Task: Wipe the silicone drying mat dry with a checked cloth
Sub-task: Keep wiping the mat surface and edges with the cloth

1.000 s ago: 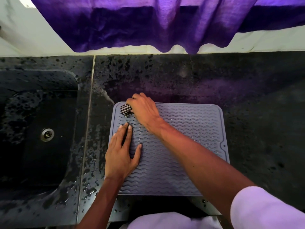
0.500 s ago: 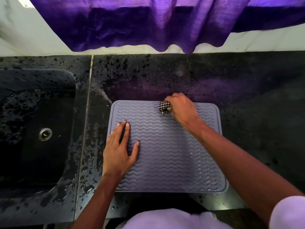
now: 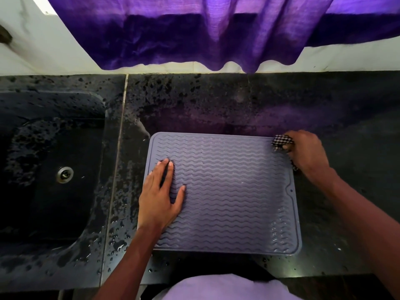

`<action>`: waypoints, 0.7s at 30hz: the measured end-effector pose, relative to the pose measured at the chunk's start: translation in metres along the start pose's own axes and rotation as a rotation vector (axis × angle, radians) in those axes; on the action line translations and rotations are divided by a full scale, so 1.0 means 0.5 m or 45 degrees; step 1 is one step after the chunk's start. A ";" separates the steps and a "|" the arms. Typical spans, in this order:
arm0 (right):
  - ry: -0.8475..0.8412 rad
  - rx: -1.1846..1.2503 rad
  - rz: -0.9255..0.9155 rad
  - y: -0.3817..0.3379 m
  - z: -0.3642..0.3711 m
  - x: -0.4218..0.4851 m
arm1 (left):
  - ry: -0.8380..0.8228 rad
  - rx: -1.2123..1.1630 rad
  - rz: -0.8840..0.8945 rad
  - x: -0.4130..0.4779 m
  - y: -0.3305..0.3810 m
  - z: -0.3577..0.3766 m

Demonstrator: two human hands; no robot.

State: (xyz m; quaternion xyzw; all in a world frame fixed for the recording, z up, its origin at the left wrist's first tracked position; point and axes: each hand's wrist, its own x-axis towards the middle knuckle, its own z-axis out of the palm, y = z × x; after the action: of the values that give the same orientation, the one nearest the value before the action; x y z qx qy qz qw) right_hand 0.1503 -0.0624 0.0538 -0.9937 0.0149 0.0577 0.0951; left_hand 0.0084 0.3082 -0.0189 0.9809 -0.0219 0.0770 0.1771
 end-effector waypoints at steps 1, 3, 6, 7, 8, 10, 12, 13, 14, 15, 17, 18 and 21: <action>0.007 0.005 0.013 0.000 -0.002 -0.001 | 0.002 -0.005 -0.003 0.000 0.001 -0.001; 0.049 0.014 0.025 -0.011 -0.006 -0.005 | 0.013 -0.026 -0.006 0.000 0.002 0.000; 0.123 0.126 -0.027 -0.066 -0.009 -0.007 | 0.034 -0.046 0.008 -0.001 0.001 0.005; 0.129 0.200 -0.079 -0.095 -0.006 -0.006 | 0.047 -0.050 0.014 -0.002 0.001 0.007; 0.130 0.265 -0.159 -0.133 -0.004 -0.003 | 0.060 -0.049 0.017 -0.003 0.000 0.008; 0.115 0.373 -0.351 -0.223 0.009 0.006 | 0.078 -0.042 0.021 -0.004 0.001 0.009; 0.090 0.459 -0.499 -0.317 0.032 0.016 | 0.076 -0.035 0.026 -0.004 0.001 0.010; 0.078 0.489 -0.554 -0.363 0.042 0.021 | 0.074 -0.030 0.025 -0.003 0.000 0.010; 0.065 0.499 -0.606 -0.406 0.052 0.025 | 0.072 -0.027 0.023 -0.003 0.000 0.010; 0.054 0.497 -0.667 -0.446 0.064 0.029 | 0.071 -0.024 0.021 -0.003 -0.001 0.010; 0.026 0.430 -0.796 -0.511 0.085 0.032 | 0.076 -0.019 0.018 -0.003 0.000 0.011; 0.023 0.360 -0.853 -0.536 0.097 0.030 | 0.083 -0.019 0.014 -0.004 0.001 0.011; 0.093 0.171 -0.957 -0.562 0.146 0.013 | 0.093 -0.014 -0.007 -0.004 0.002 0.012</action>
State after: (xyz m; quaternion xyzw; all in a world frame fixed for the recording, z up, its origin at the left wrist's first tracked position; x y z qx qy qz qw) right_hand 0.1598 0.2273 0.0346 -0.9228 -0.3434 -0.0179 0.1737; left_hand 0.0072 0.3051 -0.0244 0.9765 -0.0131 0.1122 0.1834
